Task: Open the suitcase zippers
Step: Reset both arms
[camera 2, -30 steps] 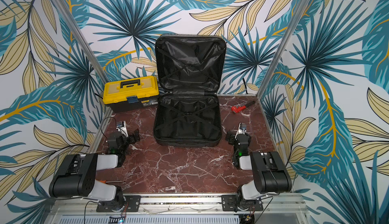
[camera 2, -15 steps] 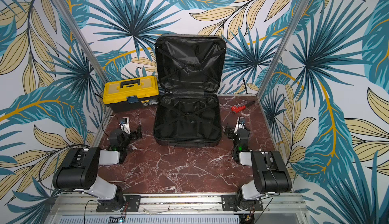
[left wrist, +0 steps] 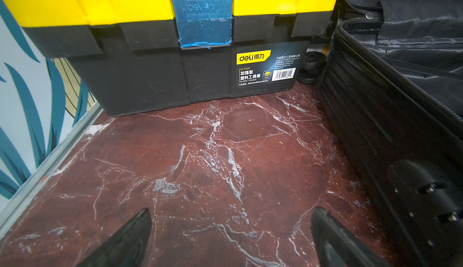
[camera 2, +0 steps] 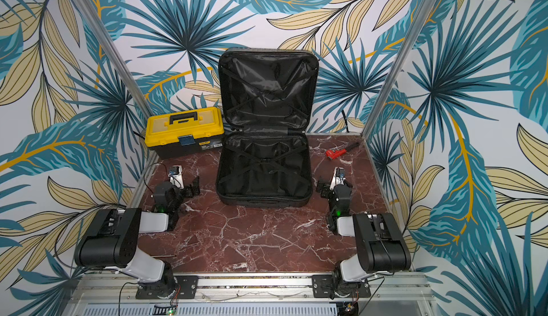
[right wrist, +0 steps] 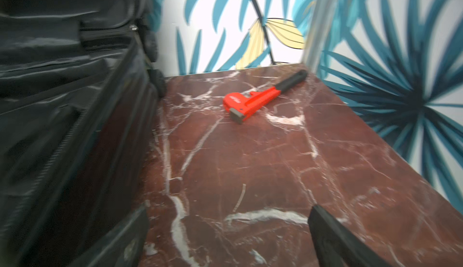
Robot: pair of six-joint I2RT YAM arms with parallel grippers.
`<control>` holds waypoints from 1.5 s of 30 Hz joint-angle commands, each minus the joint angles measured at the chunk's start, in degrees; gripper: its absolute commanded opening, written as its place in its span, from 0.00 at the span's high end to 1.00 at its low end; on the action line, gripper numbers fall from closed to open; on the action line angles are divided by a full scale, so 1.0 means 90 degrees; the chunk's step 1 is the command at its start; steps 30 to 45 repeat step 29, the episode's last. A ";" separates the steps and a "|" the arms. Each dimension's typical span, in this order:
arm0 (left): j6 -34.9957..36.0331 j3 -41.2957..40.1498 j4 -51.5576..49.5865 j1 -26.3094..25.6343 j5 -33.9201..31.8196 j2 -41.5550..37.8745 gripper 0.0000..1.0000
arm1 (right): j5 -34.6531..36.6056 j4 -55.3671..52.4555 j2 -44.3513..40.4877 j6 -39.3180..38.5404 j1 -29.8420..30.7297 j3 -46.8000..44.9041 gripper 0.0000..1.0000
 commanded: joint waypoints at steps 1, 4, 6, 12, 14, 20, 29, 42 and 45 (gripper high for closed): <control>0.0052 0.0070 0.0136 -0.0008 0.0052 -0.0099 0.01 | -0.0045 -0.0286 0.0007 -0.0044 0.0030 0.0174 0.00; 0.0046 0.0070 0.0136 -0.0005 0.0061 -0.0098 0.01 | 0.0103 -0.0374 0.0008 0.0032 0.0020 0.0213 0.00; 0.0047 0.0070 0.0136 -0.0009 0.0047 -0.0097 0.01 | 0.0103 -0.0366 0.0000 0.0027 0.0020 0.0204 0.01; 0.0049 0.0070 0.0136 -0.0004 0.0057 -0.0093 0.00 | 0.0095 -0.0361 -0.0012 0.0020 0.0020 0.0194 0.00; 0.0049 0.0070 0.0136 -0.0002 0.0057 -0.0093 0.01 | 0.0093 -0.0361 -0.0014 0.0019 0.0020 0.0193 0.00; 0.0044 0.0070 0.0136 -0.0002 0.0054 -0.0091 0.01 | 0.0093 -0.0372 -0.0001 0.0021 0.0020 0.0203 0.00; 0.0046 0.0070 0.0136 -0.0002 0.0051 -0.0094 0.01 | 0.0007 -0.0485 0.0000 -0.0105 0.0075 0.0260 0.01; 0.0046 0.0070 0.0136 -0.0002 0.0051 -0.0094 0.01 | 0.0007 -0.0485 0.0000 -0.0105 0.0075 0.0260 0.01; 0.0046 0.0070 0.0136 -0.0002 0.0051 -0.0094 0.01 | 0.0007 -0.0485 0.0000 -0.0105 0.0075 0.0260 0.01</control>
